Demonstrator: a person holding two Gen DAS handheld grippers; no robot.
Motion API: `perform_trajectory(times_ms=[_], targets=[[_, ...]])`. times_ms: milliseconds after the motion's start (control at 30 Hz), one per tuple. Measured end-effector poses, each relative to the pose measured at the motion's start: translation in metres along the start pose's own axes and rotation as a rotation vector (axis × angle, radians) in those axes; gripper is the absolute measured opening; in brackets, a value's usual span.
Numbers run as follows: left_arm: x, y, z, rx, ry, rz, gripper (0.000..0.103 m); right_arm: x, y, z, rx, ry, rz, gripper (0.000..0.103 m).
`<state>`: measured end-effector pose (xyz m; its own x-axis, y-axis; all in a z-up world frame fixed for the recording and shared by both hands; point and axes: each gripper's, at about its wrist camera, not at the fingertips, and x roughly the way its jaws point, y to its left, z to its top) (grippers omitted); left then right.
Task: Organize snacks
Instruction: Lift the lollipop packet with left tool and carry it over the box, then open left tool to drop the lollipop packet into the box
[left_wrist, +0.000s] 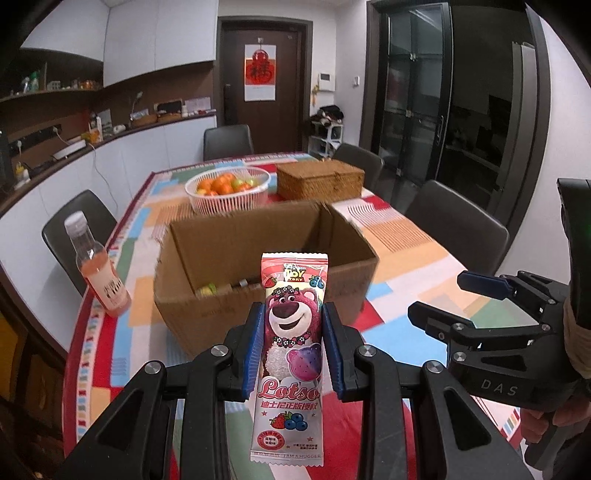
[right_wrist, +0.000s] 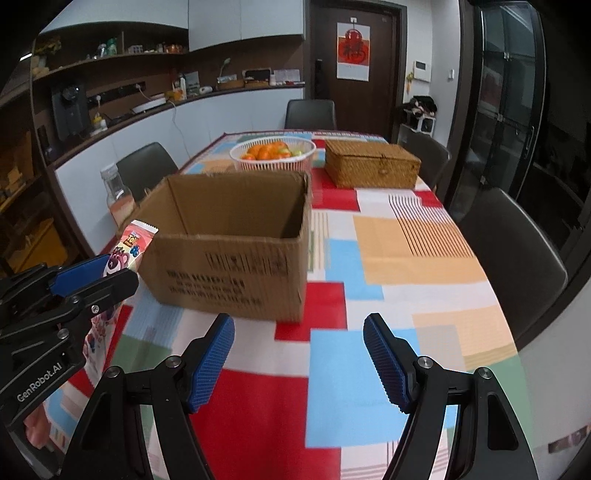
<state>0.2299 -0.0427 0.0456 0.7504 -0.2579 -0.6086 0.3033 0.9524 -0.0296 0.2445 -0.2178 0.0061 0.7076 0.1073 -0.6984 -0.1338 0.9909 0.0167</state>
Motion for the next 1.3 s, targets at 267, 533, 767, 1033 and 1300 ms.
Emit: perform_trajectory(times_ms=[267,533,767,1033,1300], targets=[[0.01,0.016,0.036,-0.001,-0.035,0.017,0.031,0.01,0.005,0.037,0.0,-0.049,0.024,0.073],[0.028,0.036,0.069,-0.004,-0.048,0.059,0.031,0.029,0.007,0.077,-0.004,-0.072,0.021,0.073],[0.058,0.053,0.088,-0.036,-0.011,0.079,0.031,0.051,0.01,0.104,-0.014,-0.064,0.02,0.073],[0.101,0.062,0.09,-0.044,0.073,0.119,0.033,0.08,0.013,0.112,-0.018,-0.015,0.005,0.073],[0.082,0.062,0.069,-0.048,0.049,0.148,0.05,0.081,0.013,0.104,-0.028,-0.008,0.004,0.073]])
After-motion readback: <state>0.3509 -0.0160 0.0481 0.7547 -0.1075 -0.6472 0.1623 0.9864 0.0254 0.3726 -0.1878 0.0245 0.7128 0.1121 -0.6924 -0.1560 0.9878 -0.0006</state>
